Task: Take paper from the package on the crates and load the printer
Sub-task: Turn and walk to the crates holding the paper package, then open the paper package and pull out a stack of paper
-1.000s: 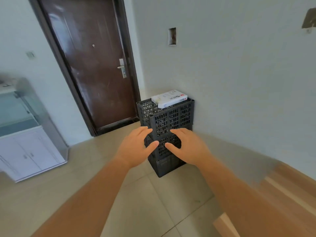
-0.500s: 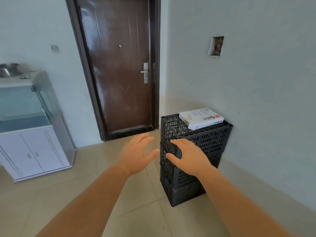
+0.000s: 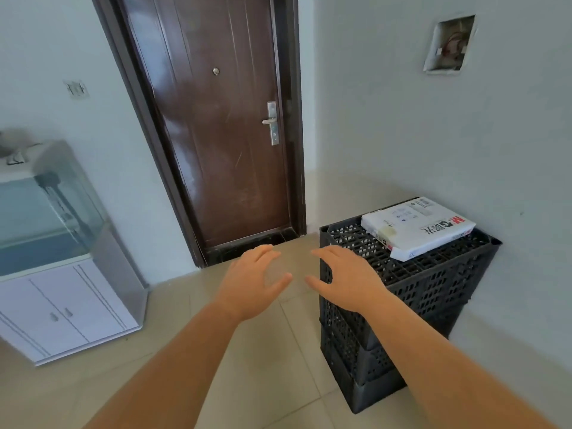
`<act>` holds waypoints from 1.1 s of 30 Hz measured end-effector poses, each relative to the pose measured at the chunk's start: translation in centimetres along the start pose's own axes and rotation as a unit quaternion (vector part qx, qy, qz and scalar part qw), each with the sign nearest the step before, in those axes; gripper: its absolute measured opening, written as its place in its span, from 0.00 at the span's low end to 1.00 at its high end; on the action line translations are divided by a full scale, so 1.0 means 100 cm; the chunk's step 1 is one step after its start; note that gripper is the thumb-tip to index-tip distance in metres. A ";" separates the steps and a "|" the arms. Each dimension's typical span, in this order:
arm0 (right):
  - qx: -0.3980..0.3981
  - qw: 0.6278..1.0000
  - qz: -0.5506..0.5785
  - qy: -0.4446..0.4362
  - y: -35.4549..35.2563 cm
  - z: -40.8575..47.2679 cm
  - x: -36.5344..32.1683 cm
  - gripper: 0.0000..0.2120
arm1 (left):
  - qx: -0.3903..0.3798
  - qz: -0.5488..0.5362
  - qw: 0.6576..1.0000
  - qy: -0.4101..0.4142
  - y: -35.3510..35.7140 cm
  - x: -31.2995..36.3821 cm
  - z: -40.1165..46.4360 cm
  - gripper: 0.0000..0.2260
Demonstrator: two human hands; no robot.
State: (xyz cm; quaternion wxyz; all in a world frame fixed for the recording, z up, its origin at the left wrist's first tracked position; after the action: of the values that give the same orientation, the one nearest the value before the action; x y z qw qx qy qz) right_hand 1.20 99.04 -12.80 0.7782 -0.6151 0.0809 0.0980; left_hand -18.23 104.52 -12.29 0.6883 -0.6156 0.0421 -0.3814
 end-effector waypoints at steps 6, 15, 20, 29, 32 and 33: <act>0.002 1.000 0.023 -0.005 0.021 0.102 0.038 0.30 | -0.012 0.015 1.000 -0.009 0.007 -0.032 0.109 0.28; 0.019 0.996 0.009 0.087 0.023 0.182 0.130 0.29 | -0.070 0.009 0.996 0.058 0.054 -0.035 0.254 0.29; 0.045 0.977 -0.006 0.207 0.029 0.189 0.189 0.28 | -0.126 -0.042 0.978 0.163 0.109 -0.015 0.332 0.27; 0.074 0.887 -0.034 0.455 0.037 0.178 0.216 0.30 | -0.243 -0.095 0.890 0.373 0.189 0.021 0.428 0.29; 0.085 0.850 -0.037 0.519 0.041 0.171 0.209 0.30 | -0.281 -0.115 0.855 0.420 0.207 0.028 0.438 0.29; 0.087 0.840 -0.039 0.534 0.043 0.170 0.206 0.30 | -0.288 -0.123 0.846 0.431 0.211 0.029 0.440 0.29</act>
State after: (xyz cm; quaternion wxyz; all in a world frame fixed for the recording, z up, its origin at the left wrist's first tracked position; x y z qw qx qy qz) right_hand 20.18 117.60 -17.99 0.6679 -0.5048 0.4677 -0.2837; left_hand 17.05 137.69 -19.15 0.3404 -0.5600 0.3667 -0.6603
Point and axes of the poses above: each hand's wrist, its own z-axis towards the middle knuckle, its own y-axis out of the palm, x = y × z, the point moved 3 cm from there along z, towards the middle knuckle, and after that the axes turned 7 degrees about -z, right-handed, at the moved point
